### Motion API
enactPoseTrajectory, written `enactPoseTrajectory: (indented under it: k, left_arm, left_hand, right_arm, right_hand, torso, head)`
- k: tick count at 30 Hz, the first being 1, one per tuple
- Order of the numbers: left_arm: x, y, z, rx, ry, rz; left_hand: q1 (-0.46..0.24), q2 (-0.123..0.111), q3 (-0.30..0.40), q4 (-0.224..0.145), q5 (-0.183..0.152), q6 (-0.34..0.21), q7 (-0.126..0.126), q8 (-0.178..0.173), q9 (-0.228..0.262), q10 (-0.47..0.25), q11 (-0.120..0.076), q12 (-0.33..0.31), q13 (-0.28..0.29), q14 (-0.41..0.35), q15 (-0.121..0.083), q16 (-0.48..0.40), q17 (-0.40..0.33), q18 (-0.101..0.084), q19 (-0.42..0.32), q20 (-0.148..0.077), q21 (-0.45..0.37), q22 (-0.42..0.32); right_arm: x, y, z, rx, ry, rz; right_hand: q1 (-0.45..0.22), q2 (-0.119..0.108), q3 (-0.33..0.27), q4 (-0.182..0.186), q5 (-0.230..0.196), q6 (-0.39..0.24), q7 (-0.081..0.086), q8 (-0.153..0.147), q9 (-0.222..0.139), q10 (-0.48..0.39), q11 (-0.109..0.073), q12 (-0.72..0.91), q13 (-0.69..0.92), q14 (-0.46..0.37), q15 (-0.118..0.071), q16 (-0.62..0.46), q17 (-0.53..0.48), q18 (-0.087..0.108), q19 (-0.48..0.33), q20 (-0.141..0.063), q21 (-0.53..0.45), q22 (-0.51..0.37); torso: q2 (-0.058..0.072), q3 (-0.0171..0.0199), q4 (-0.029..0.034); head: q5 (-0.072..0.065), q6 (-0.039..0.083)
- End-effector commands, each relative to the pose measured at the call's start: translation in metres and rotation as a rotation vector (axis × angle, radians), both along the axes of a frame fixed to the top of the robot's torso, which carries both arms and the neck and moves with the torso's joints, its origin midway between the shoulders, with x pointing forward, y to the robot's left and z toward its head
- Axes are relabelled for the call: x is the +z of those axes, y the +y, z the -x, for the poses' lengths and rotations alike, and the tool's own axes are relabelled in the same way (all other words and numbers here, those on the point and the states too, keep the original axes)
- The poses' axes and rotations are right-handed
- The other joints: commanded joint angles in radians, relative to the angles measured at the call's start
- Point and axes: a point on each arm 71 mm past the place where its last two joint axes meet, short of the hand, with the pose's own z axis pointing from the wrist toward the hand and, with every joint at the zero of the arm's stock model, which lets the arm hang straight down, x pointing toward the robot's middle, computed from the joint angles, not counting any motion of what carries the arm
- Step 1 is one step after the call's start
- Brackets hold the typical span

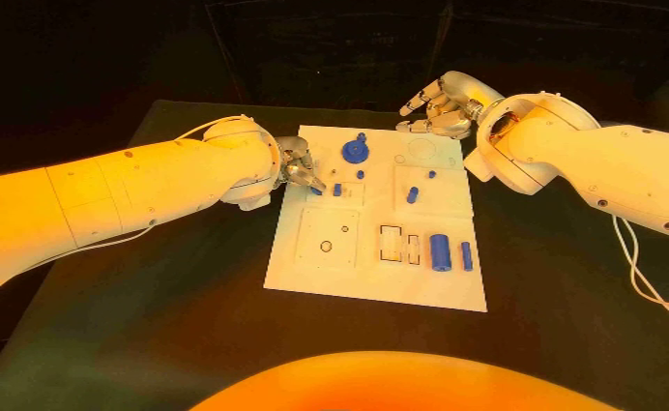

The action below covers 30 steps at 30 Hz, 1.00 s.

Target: Assemble the parts on the task board

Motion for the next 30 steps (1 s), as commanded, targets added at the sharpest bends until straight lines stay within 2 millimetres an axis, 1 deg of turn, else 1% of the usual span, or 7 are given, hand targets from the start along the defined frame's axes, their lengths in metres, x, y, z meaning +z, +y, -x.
enactPoseTrajectory:
  k: [1,4,8,12,17,27,30]
  left_arm:
    - [-0.0048,-0.0015,0.0026,-0.019,0.035,-0.034]
    - [-0.0053,-0.0024,0.0018,-0.019,0.04,-0.04]
    - [-0.006,-0.0033,0.0007,-0.017,0.048,-0.051]
    - [-0.0067,-0.0037,-0.0005,-0.016,0.056,-0.062]
    - [-0.0068,-0.0041,-0.0023,-0.013,0.057,-0.066]
    - [-0.0066,-0.0066,-0.0053,-0.01,0.053,-0.067]
    - [-0.0066,-0.0067,-0.0062,-0.006,0.051,-0.067]
  left_hand:
    - [-0.005,-0.007,0.063,-0.062,0.006,0.005,-0.002,0.01,0.003,0.013,-0.001,0.012,0.008,0.106,-0.004,0.003,0.263,0.001,0.025,-0.003,0.008,0.051]
    - [-0.041,-0.024,0.044,-0.043,0.006,0.013,-0.005,0.015,0.004,0.015,-0.002,0.013,0.008,0.106,-0.003,0.003,0.263,0.001,0.025,-0.003,0.008,0.051]
    - [-0.067,-0.032,0.031,-0.027,0.006,0.017,-0.007,0.017,0.004,0.016,-0.004,0.013,0.007,0.106,-0.005,0.003,0.263,0.0,0.026,-0.005,0.009,0.053]
    - [-0.093,-0.036,0.019,-0.009,0.006,0.026,-0.011,0.022,0.003,0.021,-0.007,0.019,0.011,0.106,-0.008,0.003,0.263,-0.001,0.029,-0.007,0.014,0.059]
    - [-0.113,-0.039,0.009,0.004,0.006,0.033,-0.014,0.026,0.0,0.027,-0.01,0.025,0.017,0.106,-0.011,0.003,0.263,-0.002,0.031,-0.009,0.02,0.065]
    - [-0.129,-0.043,-0.002,0.014,0.006,0.039,-0.016,0.029,-0.003,0.033,-0.012,0.032,0.023,0.106,-0.013,0.003,0.263,-0.004,0.034,-0.011,0.026,0.072]
    - [-0.142,-0.05,-0.015,0.021,0.006,0.044,-0.017,0.032,-0.005,0.036,-0.012,0.037,0.028,0.106,-0.014,0.003,0.263,-0.005,0.036,-0.012,0.028,0.074]
  right_arm:
    - [0.0011,0.001,0.0,0.006,-0.001,-0.001]
    - [0.0011,0.0011,0.0,0.006,-0.001,-0.001]
    - [0.0011,0.0011,0.0001,0.006,0.0,-0.001]
    - [0.0011,0.0011,0.0002,0.006,0.0,-0.001]
    - [0.0012,0.0013,0.0003,0.006,-0.001,-0.001]
    - [0.0012,0.002,0.0002,0.007,-0.001,-0.002]
    - [0.0012,0.0023,0.0002,0.008,-0.001,-0.002]
  right_hand:
    - [0.0,0.007,-0.004,0.0,0.004,-0.006,0.0,0.006,-0.001,-0.007,-0.001,-0.001,0.0,0.065,-0.009,-0.005,0.089,0.018,-0.004,0.001,-0.004,-0.001]
    - [0.0,0.007,-0.004,0.0,0.004,-0.006,0.0,0.006,-0.001,-0.007,-0.001,-0.001,0.0,0.065,-0.009,-0.005,0.089,0.018,-0.004,0.001,-0.004,-0.001]
    - [0.0,0.008,-0.005,0.002,0.005,-0.005,0.0,0.007,-0.001,-0.007,-0.001,-0.001,-0.001,0.065,-0.009,-0.005,0.088,0.018,-0.003,0.001,-0.004,-0.001]
    - [0.0,0.009,-0.005,0.002,0.005,-0.005,0.0,0.007,-0.001,-0.007,-0.001,-0.001,-0.001,0.065,-0.009,-0.005,0.088,0.018,-0.003,0.001,-0.004,-0.001]
    - [0.0,0.009,-0.005,0.002,0.006,-0.005,0.0,0.007,-0.001,-0.008,-0.001,-0.002,-0.002,0.065,-0.009,-0.005,0.088,0.018,-0.003,0.001,-0.004,-0.001]
    - [0.0,0.009,-0.005,0.002,0.006,-0.005,0.0,0.007,-0.001,-0.008,-0.001,-0.002,-0.002,0.065,-0.009,-0.005,0.088,0.018,-0.003,0.001,-0.004,-0.001]
    - [0.0,0.009,-0.005,0.002,0.006,-0.005,0.0,0.007,-0.001,-0.008,-0.001,-0.002,-0.002,0.065,-0.009,-0.005,0.088,0.018,-0.003,0.001,-0.004,-0.001]
  torso:
    - [0.001,0.0003,-0.0009]
    - [0.0,0.001,-0.0009]
    - [0.001,0.0004,-0.0011]
    - [0.0,0.001,-0.0014]
    - [0.0,0.0012,-0.0018]
    - [0.001,0.0005,-0.001]
    - [0.001,0.0003,-0.0007]
  head:
    - [0.001,0.0]
    - [0.001,-0.001]
    - [0.001,-0.002]
    - [0.0,-0.002]
    - [-0.002,-0.001]
    - [-0.004,-0.001]
    - [-0.005,-0.002]
